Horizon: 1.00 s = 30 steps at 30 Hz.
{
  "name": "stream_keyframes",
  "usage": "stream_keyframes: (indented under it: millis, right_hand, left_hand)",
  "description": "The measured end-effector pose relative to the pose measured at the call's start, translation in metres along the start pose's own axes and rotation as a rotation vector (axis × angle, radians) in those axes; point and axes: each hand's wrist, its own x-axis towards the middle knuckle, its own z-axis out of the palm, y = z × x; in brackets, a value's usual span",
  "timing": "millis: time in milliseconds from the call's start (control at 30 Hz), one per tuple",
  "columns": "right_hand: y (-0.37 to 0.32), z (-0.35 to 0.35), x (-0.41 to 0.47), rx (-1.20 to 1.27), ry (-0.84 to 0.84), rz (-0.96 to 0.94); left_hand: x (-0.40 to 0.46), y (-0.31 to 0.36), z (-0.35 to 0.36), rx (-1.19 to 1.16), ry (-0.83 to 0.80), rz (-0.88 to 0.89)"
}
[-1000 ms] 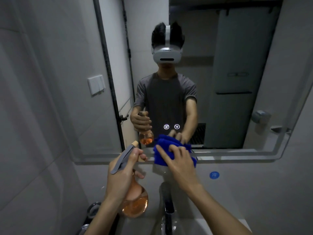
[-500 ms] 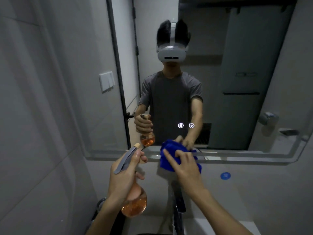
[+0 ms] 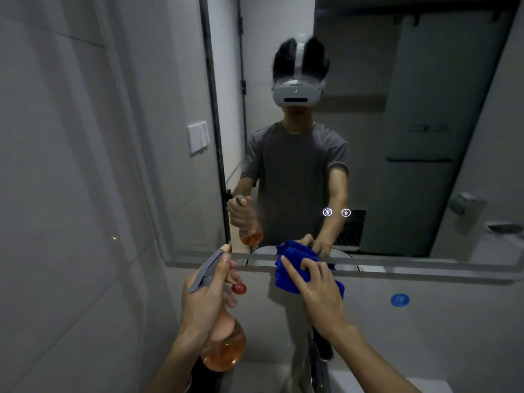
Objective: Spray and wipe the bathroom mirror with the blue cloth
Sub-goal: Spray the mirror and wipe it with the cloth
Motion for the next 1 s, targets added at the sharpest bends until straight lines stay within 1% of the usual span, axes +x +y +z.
stream_keyframes:
  millis: [67,133,200,267,367,400,500,567,633,733,767,867,900,967,1000]
  right_hand:
    - [-0.002,-0.002,0.002,0.027,0.006,-0.003]
    - [-0.006,-0.009,0.013,0.055,0.054,-0.018]
    - [-0.010,-0.025,0.041,0.082,0.176,-0.042]
    - [-0.014,-0.052,0.083,0.083,0.340,-0.058]
    - [-0.013,-0.104,0.151,0.005,0.579,-0.045]
    - [-0.012,-0.120,0.173,-0.008,0.637,-0.022]
    - [-0.015,-0.154,0.224,-0.025,0.727,0.062]
    - [-0.022,-0.158,0.236,-0.076,0.745,0.090]
    - [-0.032,-0.141,0.229,-0.132,0.725,0.039]
    - [-0.050,-0.082,0.190,-0.172,0.619,-0.158]
    - [-0.056,-0.057,0.171,-0.187,0.553,-0.232]
    - [-0.068,0.012,0.102,-0.253,0.243,-0.422]
    - [-0.068,0.027,0.083,-0.268,0.170,-0.466]
    - [-0.062,0.042,0.060,-0.269,0.107,-0.507]
    - [-0.058,0.041,0.059,-0.259,0.104,-0.519]
  left_hand:
    - [0.002,0.000,-0.004,0.016,-0.008,0.013]
    - [0.003,0.004,-0.008,0.023,-0.010,0.034]
    - [0.006,0.009,-0.012,0.023,-0.009,0.065]
    - [0.010,0.013,-0.015,0.024,-0.011,0.083]
    - [0.013,0.019,-0.018,0.005,-0.007,0.099]
    - [0.015,0.021,-0.019,0.003,-0.006,0.114]
    - [0.017,0.026,-0.023,0.010,0.004,0.151]
    - [0.017,0.029,-0.026,-0.010,0.022,0.138]
    - [0.018,0.032,-0.029,-0.020,0.032,0.147]
    - [0.019,0.034,-0.033,-0.040,0.043,0.162]
    - [0.019,0.033,-0.033,-0.049,0.045,0.159]
    - [0.020,0.029,-0.036,-0.061,0.030,0.137]
    - [0.020,0.027,-0.037,-0.061,0.021,0.132]
    - [0.019,0.024,-0.040,-0.059,0.018,0.123]
    - [0.019,0.022,-0.042,-0.058,0.024,0.117]
